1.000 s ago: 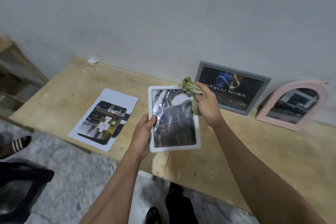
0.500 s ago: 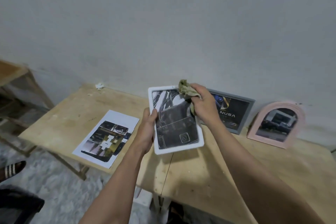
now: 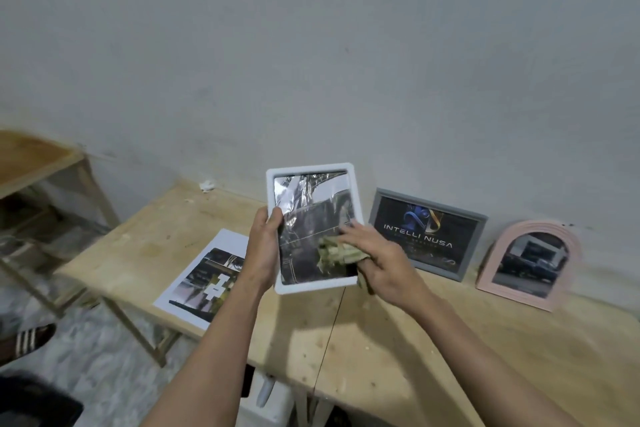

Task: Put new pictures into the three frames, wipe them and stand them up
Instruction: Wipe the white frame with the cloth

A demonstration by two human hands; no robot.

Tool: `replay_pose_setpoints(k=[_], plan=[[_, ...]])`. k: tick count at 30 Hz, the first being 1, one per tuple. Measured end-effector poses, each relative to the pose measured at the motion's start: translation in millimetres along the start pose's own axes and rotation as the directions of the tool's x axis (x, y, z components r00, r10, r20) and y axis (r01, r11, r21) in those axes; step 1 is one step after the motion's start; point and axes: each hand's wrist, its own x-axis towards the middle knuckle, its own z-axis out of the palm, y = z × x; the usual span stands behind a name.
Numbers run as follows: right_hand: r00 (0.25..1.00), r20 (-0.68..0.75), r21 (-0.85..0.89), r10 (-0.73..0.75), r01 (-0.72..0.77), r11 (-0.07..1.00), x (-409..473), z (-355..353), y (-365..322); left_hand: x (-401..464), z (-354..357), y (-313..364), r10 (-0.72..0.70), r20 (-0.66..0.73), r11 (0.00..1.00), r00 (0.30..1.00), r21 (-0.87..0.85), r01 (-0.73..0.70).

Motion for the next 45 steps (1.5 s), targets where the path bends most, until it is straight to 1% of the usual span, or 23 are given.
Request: replay_pose_setpoints(k=[2,3,4,6,8,11,14,16,18,20,21,22,23,26,28,30,33,36,38,40,43,44,45], plan=[[0.970,-0.243,-0.009,0.006,-0.009,1.000,33,-18,-18,-4,7,3,0.009,0.059,1.000,0.998,0.014,-0.010],[0.948,-0.318,-0.064,-0.018,-0.002,0.998,51,-25,-25,-8,12,6,0.018,0.094,1.000,0.995,0.017,-0.020],[0.941,-0.334,-0.124,-0.051,0.009,0.992,68,-30,-30,-12,18,8,0.031,0.119,0.999,0.992,0.005,-0.032],[0.962,-0.233,-0.241,-0.140,0.082,0.967,89,-25,-35,-17,25,15,0.056,0.124,0.997,0.991,-0.064,-0.049],[0.972,-0.093,-0.287,-0.214,0.179,0.941,86,-5,-35,-17,23,24,0.079,0.094,0.989,0.992,-0.133,-0.066],[0.965,0.058,-0.247,-0.254,0.260,0.933,57,29,-37,-12,3,35,0.098,0.036,0.983,0.995,-0.162,-0.091],[0.927,0.222,-0.197,-0.304,0.348,0.917,25,52,-37,-7,-14,38,0.129,-0.032,0.989,0.991,-0.070,-0.131],[0.932,0.284,-0.102,-0.227,0.265,0.959,16,51,-40,-7,-19,38,0.125,-0.014,0.992,0.992,-0.030,-0.126],[0.973,0.172,-0.006,-0.152,0.155,0.988,21,39,-50,-8,-22,35,0.088,-0.007,0.996,0.996,-0.013,-0.088],[0.988,-0.103,0.010,-0.116,0.117,0.993,44,22,-63,-6,-25,32,0.068,0.017,0.997,0.998,-0.032,-0.068],[0.968,-0.227,-0.024,-0.109,0.106,0.994,62,14,-67,-5,-25,32,0.067,0.046,0.996,0.997,-0.057,-0.065],[0.951,-0.293,-0.076,-0.099,0.080,0.994,80,7,-71,-5,-23,32,0.071,0.075,0.995,0.995,-0.074,-0.065],[0.949,-0.300,-0.135,-0.096,0.057,0.989,98,3,-76,-6,-19,34,0.084,0.089,0.994,0.992,-0.072,-0.078],[0.970,-0.151,-0.302,-0.190,0.138,0.943,124,20,-86,-7,-13,44,0.124,0.033,0.988,0.992,-0.094,-0.120],[0.970,-0.061,-0.282,-0.237,0.211,0.936,118,48,-89,-2,-20,52,0.132,-0.017,0.976,0.991,-0.175,-0.133],[0.975,-0.033,-0.192,-0.219,0.209,0.959,103,71,-88,0,-31,55,0.102,-0.030,0.968,0.994,-0.227,-0.106],[0.979,0.037,-0.125,-0.200,0.203,0.971,84,88,-78,2,-47,55,0.105,-0.104,0.990,0.989,-0.085,-0.114],[0.962,0.189,-0.069,-0.198,0.214,0.974,63,92,-77,10,-57,57,0.139,-0.161,0.990,0.977,0.042,-0.134],[0.934,0.313,-0.030,-0.175,0.194,0.981,48,89,-79,18,-60,58,0.152,-0.157,0.984,0.976,0.120,-0.134],[0.908,0.386,0.008,-0.162,0.172,0.985,40,79,-78,19,-59,56,0.128,-0.158,0.985,0.979,0.138,-0.106],[0.869,0.494,0.028,0.014,-0.032,0.999,42,41,-85,18,-62,47,0.064,-0.167,0.992,0.984,0.117,-0.044],[0.865,0.498,0.051,0.064,-0.103,0.993,46,29,-87,17,-62,48,0.067,-0.164,0.992,0.984,0.120,-0.047],[0.892,0.443,0.120,0.095,-0.164,0.979,52,19,-90,16,-62,51,0.066,-0.157,0.992,0.985,0.121,-0.047]])
